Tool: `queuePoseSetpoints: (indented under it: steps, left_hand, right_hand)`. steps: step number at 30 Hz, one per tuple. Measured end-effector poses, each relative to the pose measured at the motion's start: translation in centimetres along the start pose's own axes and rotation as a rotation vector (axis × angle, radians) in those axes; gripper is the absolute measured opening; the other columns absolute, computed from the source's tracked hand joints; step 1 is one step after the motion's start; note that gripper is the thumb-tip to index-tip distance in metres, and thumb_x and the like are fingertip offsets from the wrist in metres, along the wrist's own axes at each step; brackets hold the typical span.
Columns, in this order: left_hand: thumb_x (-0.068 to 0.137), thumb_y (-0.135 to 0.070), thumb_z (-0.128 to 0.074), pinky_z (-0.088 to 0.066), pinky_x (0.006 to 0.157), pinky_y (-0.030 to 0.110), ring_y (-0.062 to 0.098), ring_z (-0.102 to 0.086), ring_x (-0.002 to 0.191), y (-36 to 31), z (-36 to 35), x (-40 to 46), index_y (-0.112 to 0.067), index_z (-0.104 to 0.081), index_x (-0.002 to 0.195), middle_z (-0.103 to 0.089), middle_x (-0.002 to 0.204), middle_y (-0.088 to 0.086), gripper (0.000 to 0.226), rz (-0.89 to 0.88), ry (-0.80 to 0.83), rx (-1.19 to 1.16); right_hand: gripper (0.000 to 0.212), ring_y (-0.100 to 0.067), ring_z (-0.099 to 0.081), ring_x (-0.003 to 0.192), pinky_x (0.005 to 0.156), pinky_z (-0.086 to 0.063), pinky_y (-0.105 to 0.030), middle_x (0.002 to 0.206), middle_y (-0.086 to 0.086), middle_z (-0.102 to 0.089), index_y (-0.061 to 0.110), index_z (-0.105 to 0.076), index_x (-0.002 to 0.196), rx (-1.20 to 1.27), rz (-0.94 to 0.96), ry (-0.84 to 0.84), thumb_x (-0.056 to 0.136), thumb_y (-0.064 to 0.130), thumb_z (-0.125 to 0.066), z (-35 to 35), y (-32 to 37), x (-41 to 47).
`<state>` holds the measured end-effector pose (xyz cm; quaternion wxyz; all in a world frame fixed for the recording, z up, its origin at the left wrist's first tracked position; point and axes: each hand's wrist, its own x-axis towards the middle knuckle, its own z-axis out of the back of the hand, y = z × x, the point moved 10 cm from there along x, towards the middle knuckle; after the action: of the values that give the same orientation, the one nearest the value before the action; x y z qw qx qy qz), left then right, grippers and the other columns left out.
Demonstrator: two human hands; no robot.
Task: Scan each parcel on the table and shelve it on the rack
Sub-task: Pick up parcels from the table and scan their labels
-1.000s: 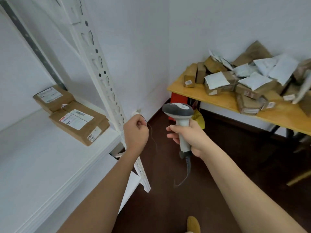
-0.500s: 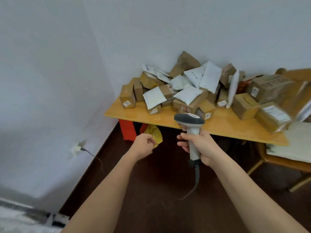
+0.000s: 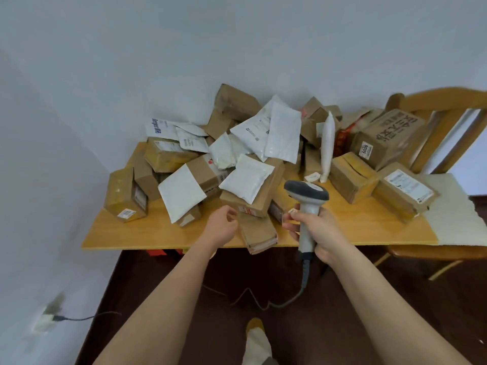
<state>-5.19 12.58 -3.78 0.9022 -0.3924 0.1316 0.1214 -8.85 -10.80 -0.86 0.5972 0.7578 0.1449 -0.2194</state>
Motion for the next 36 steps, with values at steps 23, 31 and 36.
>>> queuePoseSetpoints:
  steps: [23,31,36]
  left_hand:
    - [0.1,-0.044,-0.048,-0.05,0.095,0.038,0.022,-0.051,0.115,1.8,-0.1,14.9,-0.018,-0.047,0.141,-0.048,0.135,0.0,0.048,0.377,0.115,-0.396]
    - [0.089,-0.064,-0.055,-0.056,0.084,0.035,0.022,-0.059,0.105,-2.3,6.4,14.9,-0.017,-0.057,0.126,-0.064,0.117,0.004,0.06,0.324,-0.042,-0.453]
    - [0.089,-0.06,-0.058,-0.054,0.071,0.029,0.022,-0.065,0.096,-6.4,8.8,14.3,-0.027,-0.06,0.126,-0.068,0.112,0.003,0.05,0.156,-0.06,-0.51]
  right_hand:
    - [0.028,-0.022,-0.057,0.09,0.072,-0.049,-0.036,0.104,-0.008,-0.061,0.015,-0.058,0.117,-0.192,-0.235,-0.03,0.091,0.013,-0.067,-4.6,2.1,17.9]
    - [0.023,-0.03,-0.066,0.099,0.076,-0.057,-0.042,0.109,-0.013,-0.068,0.012,-0.06,0.115,-0.246,-0.081,0.102,0.093,0.017,-0.067,-5.7,10.0,17.4]
    - [0.02,-0.026,-0.069,0.081,0.054,-0.056,-0.031,0.101,-0.016,-0.069,0.006,-0.059,0.11,-0.201,0.014,0.149,0.094,0.016,-0.065,-6.8,14.2,16.9]
